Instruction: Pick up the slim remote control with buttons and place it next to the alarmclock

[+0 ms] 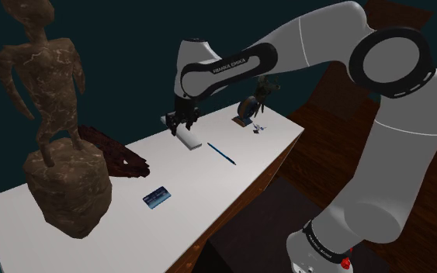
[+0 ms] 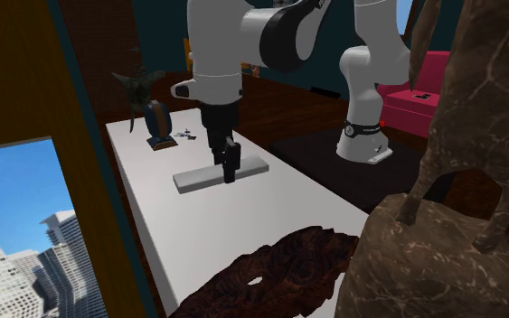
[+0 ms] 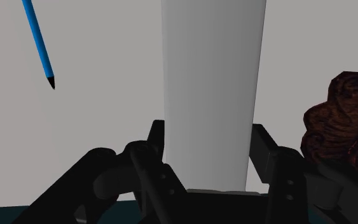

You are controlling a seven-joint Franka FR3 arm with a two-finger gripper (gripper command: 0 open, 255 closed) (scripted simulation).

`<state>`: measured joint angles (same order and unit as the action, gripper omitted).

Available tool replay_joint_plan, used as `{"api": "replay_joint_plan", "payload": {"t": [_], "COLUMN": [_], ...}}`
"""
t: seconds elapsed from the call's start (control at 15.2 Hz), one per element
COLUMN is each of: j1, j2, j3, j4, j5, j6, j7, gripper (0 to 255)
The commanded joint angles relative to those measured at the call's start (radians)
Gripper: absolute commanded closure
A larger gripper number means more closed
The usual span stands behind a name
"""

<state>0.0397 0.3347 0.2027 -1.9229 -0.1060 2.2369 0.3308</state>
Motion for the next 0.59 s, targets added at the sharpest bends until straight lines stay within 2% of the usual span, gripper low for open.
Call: {"api": "replay_joint_plan", "payload": {"t": [0.0,0.53], "j1": [-0.002,-0.006], "j2": [-0.015,-0.066], "j3": [0.001,0.007], "j4": [0.01,0.052], "j5": [0.005,0.021], "j6": [-0.024,-0.116], "j7": [-0.005,-0.017], "gripper": [255,255]}}
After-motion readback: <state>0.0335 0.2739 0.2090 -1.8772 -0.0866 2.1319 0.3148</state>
